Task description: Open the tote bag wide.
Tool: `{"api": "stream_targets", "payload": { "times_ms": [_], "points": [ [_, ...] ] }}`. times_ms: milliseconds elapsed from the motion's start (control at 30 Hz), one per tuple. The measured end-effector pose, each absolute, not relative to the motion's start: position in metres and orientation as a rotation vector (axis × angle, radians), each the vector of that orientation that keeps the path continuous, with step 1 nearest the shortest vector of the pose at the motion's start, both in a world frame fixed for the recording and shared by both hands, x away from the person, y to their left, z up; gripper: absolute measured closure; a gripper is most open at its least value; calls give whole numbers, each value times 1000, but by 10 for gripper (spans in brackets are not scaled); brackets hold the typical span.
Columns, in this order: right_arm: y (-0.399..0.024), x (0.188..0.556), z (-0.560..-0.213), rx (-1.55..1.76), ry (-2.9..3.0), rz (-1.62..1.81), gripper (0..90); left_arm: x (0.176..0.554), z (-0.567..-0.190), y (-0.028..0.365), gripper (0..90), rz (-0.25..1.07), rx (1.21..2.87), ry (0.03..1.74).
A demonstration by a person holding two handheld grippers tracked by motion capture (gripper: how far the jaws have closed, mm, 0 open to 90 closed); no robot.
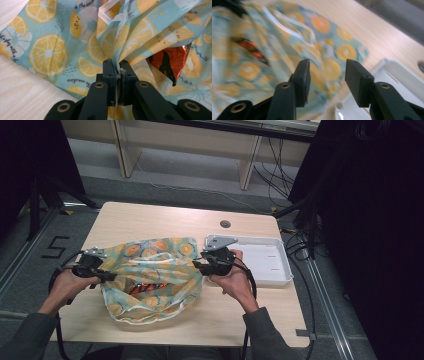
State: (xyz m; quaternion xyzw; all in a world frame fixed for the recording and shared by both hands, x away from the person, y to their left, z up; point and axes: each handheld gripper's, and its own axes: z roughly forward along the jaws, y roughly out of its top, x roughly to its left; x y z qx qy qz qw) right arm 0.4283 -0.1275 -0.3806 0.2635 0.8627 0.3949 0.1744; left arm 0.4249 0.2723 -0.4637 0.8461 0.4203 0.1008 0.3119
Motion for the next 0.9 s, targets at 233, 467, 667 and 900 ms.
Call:
{"api": "stream_targets", "payload": {
  "times_ms": [233,467,667,900],
  "points": [
    [-85,414,-406,574,2633,1036,527,425,-460,272,841,248,2248,1109],
    [-72,438,-448,502,2719,845,448,424,-460,273,828,249,2264,1100],
    [-64,447,-464,473,2760,735,603,422,-460,272,788,269,2270,1086],
    [-72,451,-459,424,2797,769,900,401,-435,268,449,349,2327,1064]
  ]
}}
